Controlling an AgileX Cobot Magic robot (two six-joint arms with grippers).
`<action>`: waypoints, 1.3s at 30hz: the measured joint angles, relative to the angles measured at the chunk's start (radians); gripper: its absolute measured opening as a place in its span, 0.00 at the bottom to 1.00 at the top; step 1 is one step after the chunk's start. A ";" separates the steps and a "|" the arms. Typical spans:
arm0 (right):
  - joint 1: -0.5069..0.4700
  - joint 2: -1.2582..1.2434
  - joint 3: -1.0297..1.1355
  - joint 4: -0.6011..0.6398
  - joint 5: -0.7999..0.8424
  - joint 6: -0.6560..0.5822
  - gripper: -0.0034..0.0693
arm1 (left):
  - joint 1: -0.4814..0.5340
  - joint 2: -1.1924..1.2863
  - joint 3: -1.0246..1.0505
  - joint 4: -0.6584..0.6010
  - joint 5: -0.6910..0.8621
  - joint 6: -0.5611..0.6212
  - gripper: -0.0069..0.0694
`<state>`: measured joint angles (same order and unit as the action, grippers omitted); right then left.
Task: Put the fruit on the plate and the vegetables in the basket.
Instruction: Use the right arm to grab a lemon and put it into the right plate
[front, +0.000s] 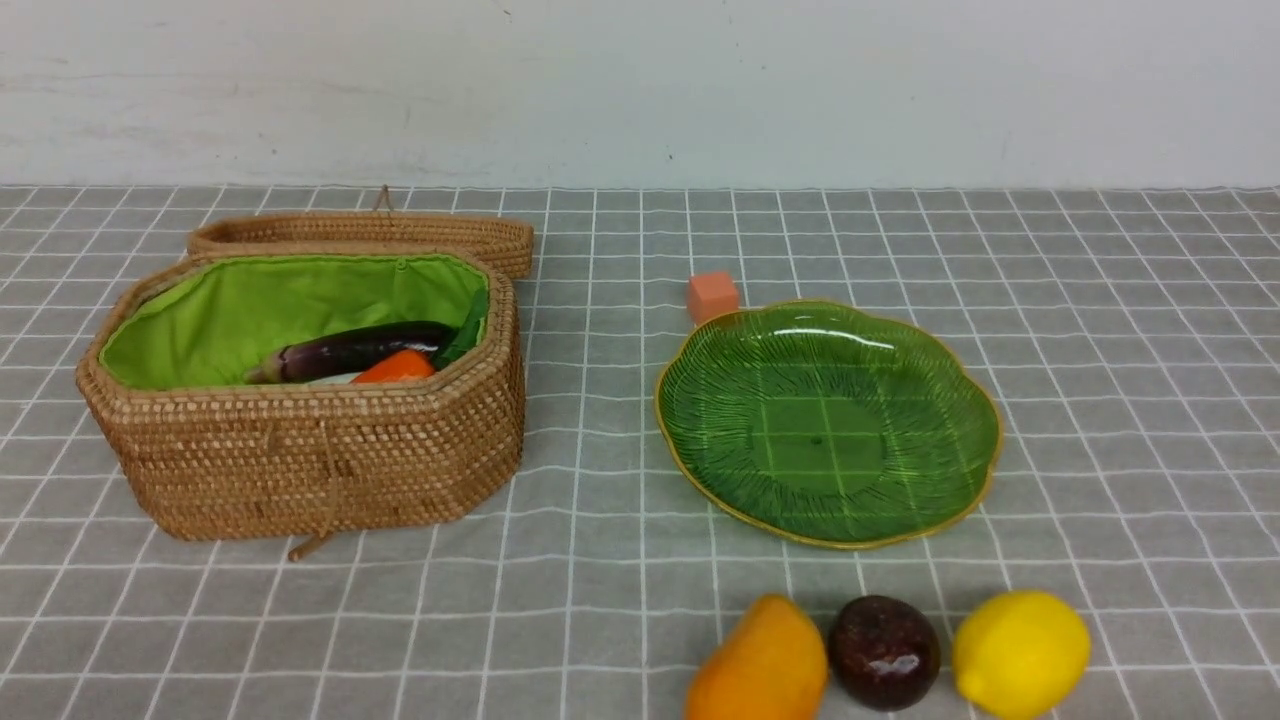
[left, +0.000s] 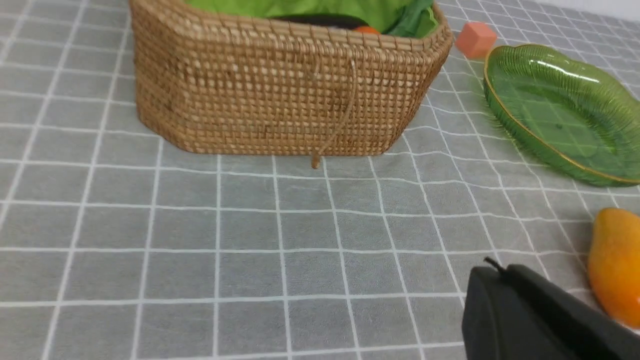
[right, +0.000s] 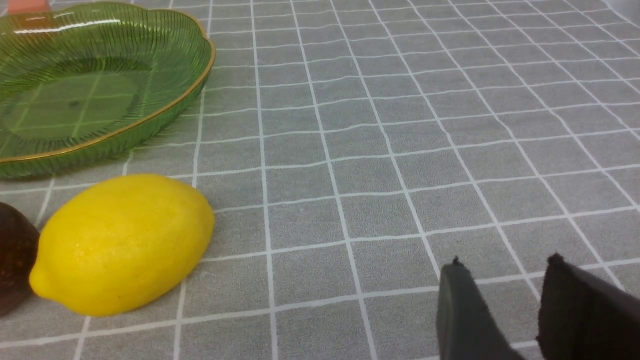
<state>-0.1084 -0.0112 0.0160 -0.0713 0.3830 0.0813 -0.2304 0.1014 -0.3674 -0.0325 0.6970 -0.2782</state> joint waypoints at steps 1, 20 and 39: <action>0.000 0.000 0.000 0.000 0.000 0.000 0.38 | 0.000 0.000 0.007 0.000 -0.013 -0.001 0.07; 0.000 0.000 0.000 0.000 0.000 0.000 0.38 | 0.000 -0.030 0.106 0.107 -0.202 0.012 0.07; 0.000 0.000 0.000 0.000 0.000 0.000 0.38 | 0.177 -0.110 0.396 0.023 -0.318 0.014 0.09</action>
<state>-0.1084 -0.0112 0.0160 -0.0713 0.3830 0.0813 -0.0530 -0.0087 0.0290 -0.0090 0.3790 -0.2644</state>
